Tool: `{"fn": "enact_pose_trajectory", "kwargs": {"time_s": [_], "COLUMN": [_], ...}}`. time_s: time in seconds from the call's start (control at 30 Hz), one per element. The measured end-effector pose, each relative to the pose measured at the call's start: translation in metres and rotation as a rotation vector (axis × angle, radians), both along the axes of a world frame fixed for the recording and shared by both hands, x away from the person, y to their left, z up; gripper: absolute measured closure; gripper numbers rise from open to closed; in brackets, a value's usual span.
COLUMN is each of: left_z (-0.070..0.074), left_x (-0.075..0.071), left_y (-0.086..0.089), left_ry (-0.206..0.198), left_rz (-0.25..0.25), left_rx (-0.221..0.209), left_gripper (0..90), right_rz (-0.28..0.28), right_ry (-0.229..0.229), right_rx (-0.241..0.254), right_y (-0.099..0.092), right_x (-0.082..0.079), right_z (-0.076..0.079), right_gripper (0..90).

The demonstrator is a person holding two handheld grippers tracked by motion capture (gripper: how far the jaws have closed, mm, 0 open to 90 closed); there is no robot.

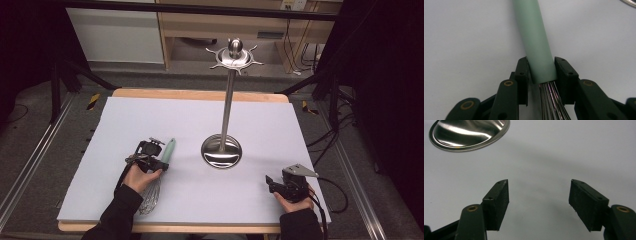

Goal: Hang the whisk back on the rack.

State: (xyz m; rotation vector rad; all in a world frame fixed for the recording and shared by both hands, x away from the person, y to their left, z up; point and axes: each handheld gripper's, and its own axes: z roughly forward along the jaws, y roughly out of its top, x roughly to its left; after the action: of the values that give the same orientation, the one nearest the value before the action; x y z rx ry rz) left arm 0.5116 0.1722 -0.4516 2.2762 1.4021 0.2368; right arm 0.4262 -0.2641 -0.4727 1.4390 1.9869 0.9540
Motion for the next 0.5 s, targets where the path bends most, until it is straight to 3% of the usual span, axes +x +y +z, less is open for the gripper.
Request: {"fn": "enact_pose_trajectory", "kwargs": {"time_s": [0.2,0.5], "left_z": [0.0015,0.0017], "left_x": [-0.0036,-0.0053], "left_y": [-0.0037,-0.0046], "left_ry": [0.017,0.011], "left_rz": [-0.048,-0.067], "left_rx": [0.030,0.042], "left_gripper": [67.0,64.6], "right_rz": [0.001,0.003], "right_ry": [0.001,0.001], "right_rx": [-0.003,-0.003], "right_y": [0.0001,0.0000], "right_x": [0.0002,0.0002], "right_z": [-0.0003,-0.0002], "right_gripper": [32.8,32.8]}}
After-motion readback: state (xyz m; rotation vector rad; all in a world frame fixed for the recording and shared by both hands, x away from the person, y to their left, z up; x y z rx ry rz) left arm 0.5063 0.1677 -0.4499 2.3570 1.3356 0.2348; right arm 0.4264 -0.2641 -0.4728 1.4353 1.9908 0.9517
